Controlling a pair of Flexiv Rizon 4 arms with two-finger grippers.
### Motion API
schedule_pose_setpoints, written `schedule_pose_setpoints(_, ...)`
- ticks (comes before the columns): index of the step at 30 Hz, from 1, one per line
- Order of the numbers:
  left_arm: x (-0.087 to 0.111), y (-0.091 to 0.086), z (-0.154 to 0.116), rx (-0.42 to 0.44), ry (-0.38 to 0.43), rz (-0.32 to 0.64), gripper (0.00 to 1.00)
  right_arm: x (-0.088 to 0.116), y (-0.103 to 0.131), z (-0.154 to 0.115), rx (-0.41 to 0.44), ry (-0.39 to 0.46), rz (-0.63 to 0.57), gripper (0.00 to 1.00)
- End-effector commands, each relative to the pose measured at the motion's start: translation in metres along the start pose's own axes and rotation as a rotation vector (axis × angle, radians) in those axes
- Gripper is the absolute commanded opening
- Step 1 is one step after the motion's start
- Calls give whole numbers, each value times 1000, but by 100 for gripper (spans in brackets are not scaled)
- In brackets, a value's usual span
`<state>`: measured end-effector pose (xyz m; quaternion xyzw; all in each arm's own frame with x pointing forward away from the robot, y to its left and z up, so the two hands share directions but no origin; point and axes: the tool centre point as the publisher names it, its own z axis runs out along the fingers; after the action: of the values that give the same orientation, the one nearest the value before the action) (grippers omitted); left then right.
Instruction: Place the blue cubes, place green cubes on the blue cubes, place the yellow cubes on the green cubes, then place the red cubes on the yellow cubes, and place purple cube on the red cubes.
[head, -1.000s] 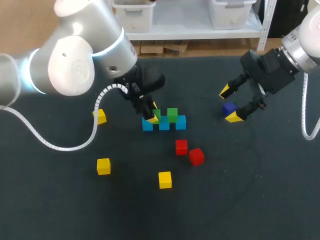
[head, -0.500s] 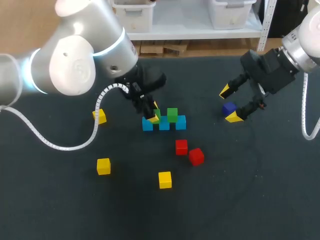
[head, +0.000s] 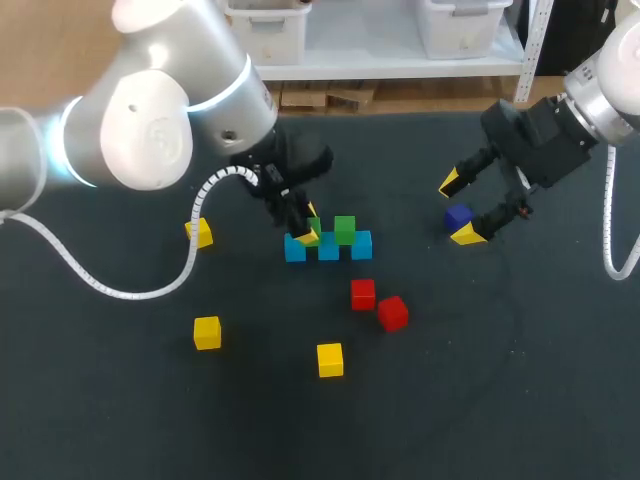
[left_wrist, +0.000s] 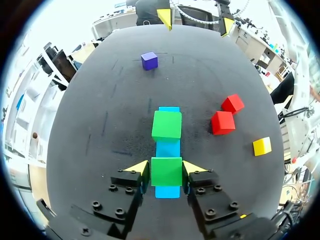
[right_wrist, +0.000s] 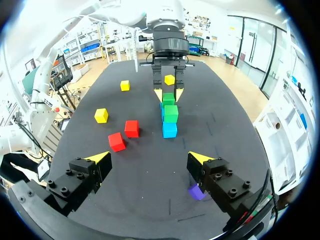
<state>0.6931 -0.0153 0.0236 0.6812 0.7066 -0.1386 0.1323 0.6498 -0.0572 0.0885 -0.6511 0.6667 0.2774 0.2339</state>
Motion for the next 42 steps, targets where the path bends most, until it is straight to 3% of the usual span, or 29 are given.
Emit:
schedule_pose_setpoints(1,0,2,0,5,3,2,40,0,-1,0,-2,-2,-1,100)
schedule_pose_setpoints(4,0,2,0,8,5,6,41,0,-1,0,-2,-2,-1,100)
schedule_pose_setpoints(8,-1,0,-4,9,6,11,50,0,-1,0,-2,-2,-1,100)
schedule_pose_setpoints(11,-2,-3,-13,-3,-8,33,100,0,-1,0,-2,-2,-1,100)
schedule_pose_setpoints(22,7,-14,-54,-71,-41,54,100,0,-1,0,-2,-2,-1,100)
schedule_pose_setpoints(42,48,-45,-78,-86,-9,61,100,0,-1,0,-2,-2,-1,100)
